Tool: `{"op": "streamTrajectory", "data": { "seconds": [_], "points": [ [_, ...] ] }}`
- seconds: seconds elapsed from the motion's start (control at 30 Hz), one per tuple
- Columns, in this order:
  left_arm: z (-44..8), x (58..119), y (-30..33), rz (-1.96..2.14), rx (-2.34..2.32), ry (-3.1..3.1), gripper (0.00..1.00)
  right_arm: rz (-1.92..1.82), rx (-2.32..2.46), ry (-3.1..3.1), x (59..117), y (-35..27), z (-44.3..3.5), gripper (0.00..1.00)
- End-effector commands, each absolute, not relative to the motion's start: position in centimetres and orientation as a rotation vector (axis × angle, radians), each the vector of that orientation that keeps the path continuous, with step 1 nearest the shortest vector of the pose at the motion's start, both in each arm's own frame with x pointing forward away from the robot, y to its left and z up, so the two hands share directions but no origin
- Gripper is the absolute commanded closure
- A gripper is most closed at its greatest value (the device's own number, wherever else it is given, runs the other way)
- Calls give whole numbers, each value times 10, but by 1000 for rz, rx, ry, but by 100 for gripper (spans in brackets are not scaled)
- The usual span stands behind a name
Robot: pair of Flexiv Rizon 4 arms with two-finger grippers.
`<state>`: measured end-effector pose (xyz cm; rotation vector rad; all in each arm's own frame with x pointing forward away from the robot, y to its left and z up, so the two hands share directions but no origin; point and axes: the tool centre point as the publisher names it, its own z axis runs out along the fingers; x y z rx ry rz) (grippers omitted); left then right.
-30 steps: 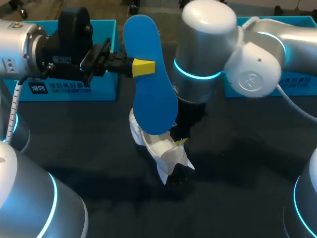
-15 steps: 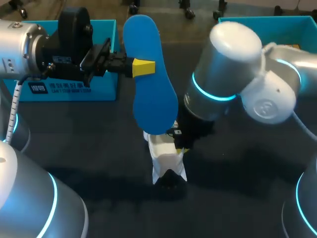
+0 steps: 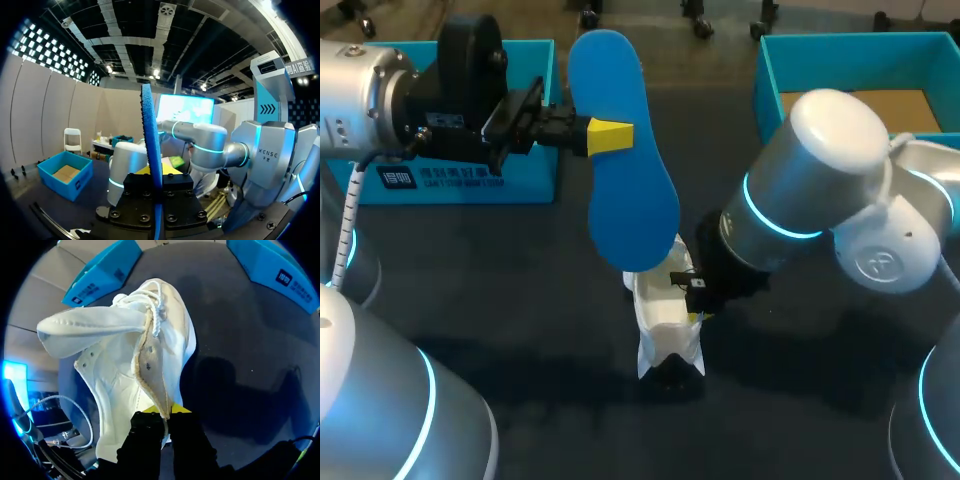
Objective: Take the shoe out of the shoebox, open the shoe tongue, remove and reinsert the insole, then place the shoe into the shoebox
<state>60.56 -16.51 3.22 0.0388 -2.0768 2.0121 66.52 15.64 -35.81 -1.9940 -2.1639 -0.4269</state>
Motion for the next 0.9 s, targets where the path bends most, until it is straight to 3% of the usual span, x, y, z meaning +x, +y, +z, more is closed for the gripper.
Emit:
{"op": "streamTrajectory", "data": {
  "seconds": [0.03, 0.37, 0.4, 0.43, 0.47, 0.9],
  "points": [
    [31, 606, -167, 2015, 37, -2073, 100, -497, -1958, -2124, 663, 156, -373, 100],
    [31, 606, -167, 2015, 37, -2073, 100, -525, -1951, -2080, 661, 155, -391, 98],
    [31, 606, -167, 2015, 37, -2073, 100, -535, -1945, -2072, 661, 155, -392, 66],
    [31, 606, -167, 2015, 37, -2073, 100, -536, -1947, -2067, 660, 155, -392, 49],
    [31, 606, -167, 2015, 37, -2073, 100, -556, -1939, -2058, 659, 154, -390, 0],
    [31, 606, -167, 2015, 37, -2073, 100, -682, -1815, -1892, 658, 131, -324, 0]
  ]
}}
